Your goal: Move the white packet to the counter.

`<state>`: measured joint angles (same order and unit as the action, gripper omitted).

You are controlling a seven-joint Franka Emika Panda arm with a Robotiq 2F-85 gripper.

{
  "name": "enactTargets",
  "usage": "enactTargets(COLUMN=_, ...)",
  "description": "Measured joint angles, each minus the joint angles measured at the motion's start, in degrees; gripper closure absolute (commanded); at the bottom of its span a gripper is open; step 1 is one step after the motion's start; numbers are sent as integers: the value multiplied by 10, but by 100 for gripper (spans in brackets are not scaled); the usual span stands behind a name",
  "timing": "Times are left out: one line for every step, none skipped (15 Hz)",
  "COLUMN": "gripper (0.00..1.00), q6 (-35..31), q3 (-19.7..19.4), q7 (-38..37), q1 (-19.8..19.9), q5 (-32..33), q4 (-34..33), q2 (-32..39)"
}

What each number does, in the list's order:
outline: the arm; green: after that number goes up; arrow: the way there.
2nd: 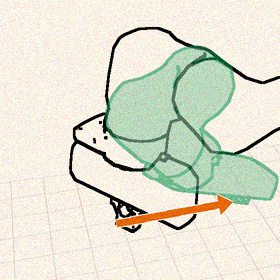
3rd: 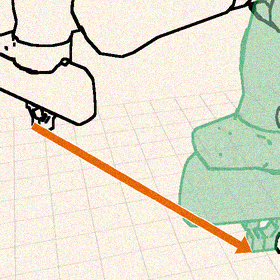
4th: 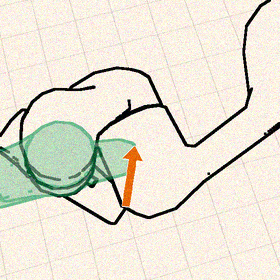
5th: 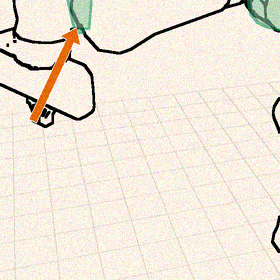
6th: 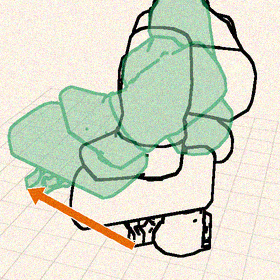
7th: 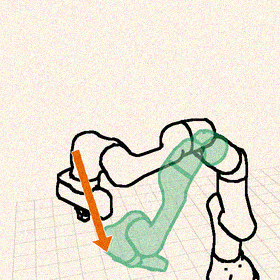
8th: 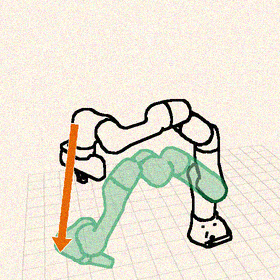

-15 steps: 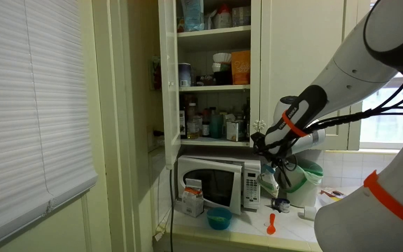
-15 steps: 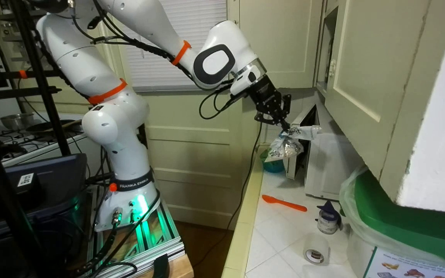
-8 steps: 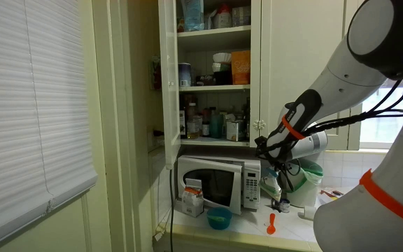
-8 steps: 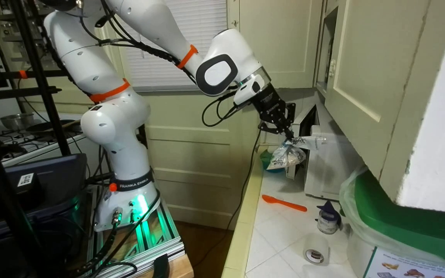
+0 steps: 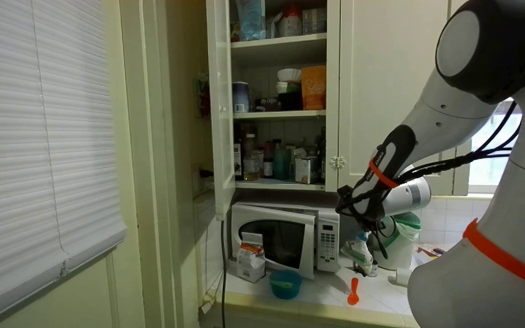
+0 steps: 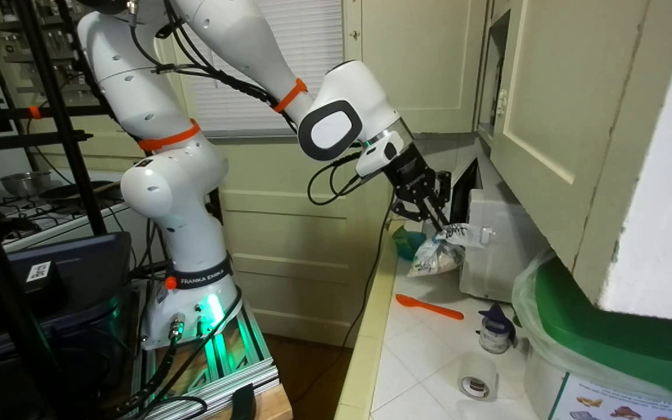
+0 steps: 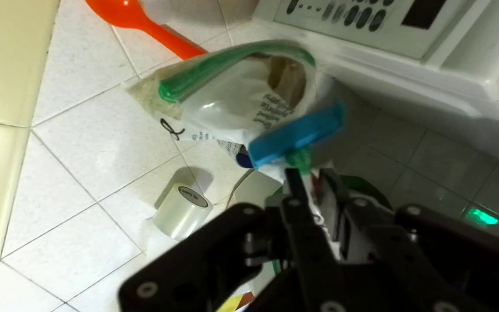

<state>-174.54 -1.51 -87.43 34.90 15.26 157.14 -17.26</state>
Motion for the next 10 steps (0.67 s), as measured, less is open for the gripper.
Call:
enactTargets(gripper=44, q6=-1, q3=-2, q7=1, q1=-1, q5=0, q4=-1, q2=2)
enactTargets(gripper=37, q6=-2, q3=-3, q7=2, q1=-1, q5=0, q4=-1, q2=2)
enactTargets(gripper=30, q6=-2, q3=-3, q7=3, q1=-1, q5=0, q4=-1, q2=2)
enactTargets(gripper=22, q6=-2, q3=-3, q7=5, q1=-1, q5=0, q4=-1, q2=1)
enactTargets(gripper=15, q6=-2, q3=-3, q7=7, q1=-2, q5=0, q4=-1, q2=-1)
enactTargets(gripper=6, q6=-2, q3=-3, q7=9, q1=-4, q5=0, q4=-1, q2=-4)
enactTargets(gripper=1, q6=-2, q3=-3, q7=13, q1=-7, q5=0, q4=-1, q2=-8)
enactTargets(gripper=0, q6=-2, q3=-4, q7=18, q1=-12, q5=0, q4=-1, q2=-13)
enactTargets(gripper=0, q6=-2, q3=-6, q7=25, q1=-22, q5=-1, q4=-1, q2=-18)
enactTargets(gripper=0, q6=-2, q3=-11, q7=35, q1=-35, q5=-1, q4=-1, q2=-24)
